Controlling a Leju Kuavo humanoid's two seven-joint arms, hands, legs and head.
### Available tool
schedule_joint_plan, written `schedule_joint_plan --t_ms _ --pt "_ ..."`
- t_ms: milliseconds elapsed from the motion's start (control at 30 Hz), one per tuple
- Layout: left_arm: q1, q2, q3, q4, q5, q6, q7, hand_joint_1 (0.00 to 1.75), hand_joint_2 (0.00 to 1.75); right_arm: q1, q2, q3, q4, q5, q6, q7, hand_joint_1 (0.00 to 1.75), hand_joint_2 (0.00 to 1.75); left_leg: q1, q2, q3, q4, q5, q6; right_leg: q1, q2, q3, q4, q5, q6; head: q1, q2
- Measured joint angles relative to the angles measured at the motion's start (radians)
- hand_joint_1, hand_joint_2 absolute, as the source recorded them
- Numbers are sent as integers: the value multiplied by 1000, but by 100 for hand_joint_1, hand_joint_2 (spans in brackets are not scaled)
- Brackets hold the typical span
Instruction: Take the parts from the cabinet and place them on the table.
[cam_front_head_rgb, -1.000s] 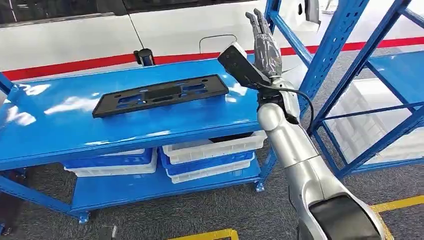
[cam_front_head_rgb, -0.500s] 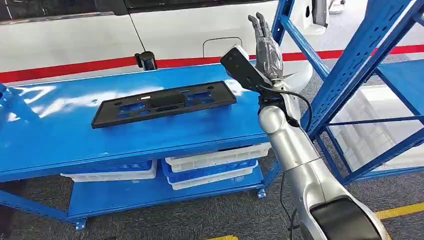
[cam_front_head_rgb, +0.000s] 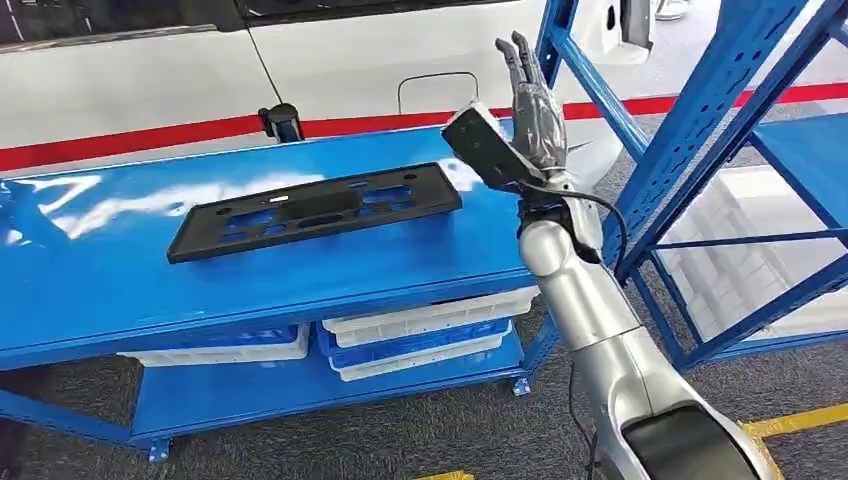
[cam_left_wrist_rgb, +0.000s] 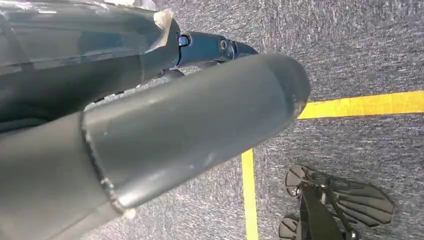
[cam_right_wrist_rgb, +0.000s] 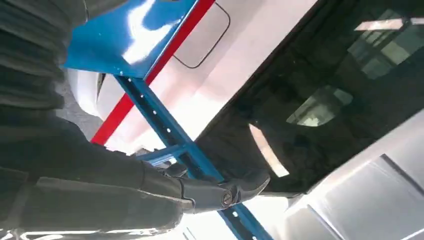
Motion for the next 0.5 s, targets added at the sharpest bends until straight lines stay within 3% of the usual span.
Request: schedule_joint_plan --t_ms 300,500 --pt "0 0 0 0 12 21 -33 0 0 82 53 163 -6 95 40 -26 0 175 0 0 0 0 -1 -1 -1 0 0 0 -2 -2 0 0" --pt "0 -1 8 0 24 30 -50 0 0 103 82 214 -6 106 44 -26 0 175 -1 -1 0 0 -1 -2 -1 0 0 0 -2 -2 0 0"
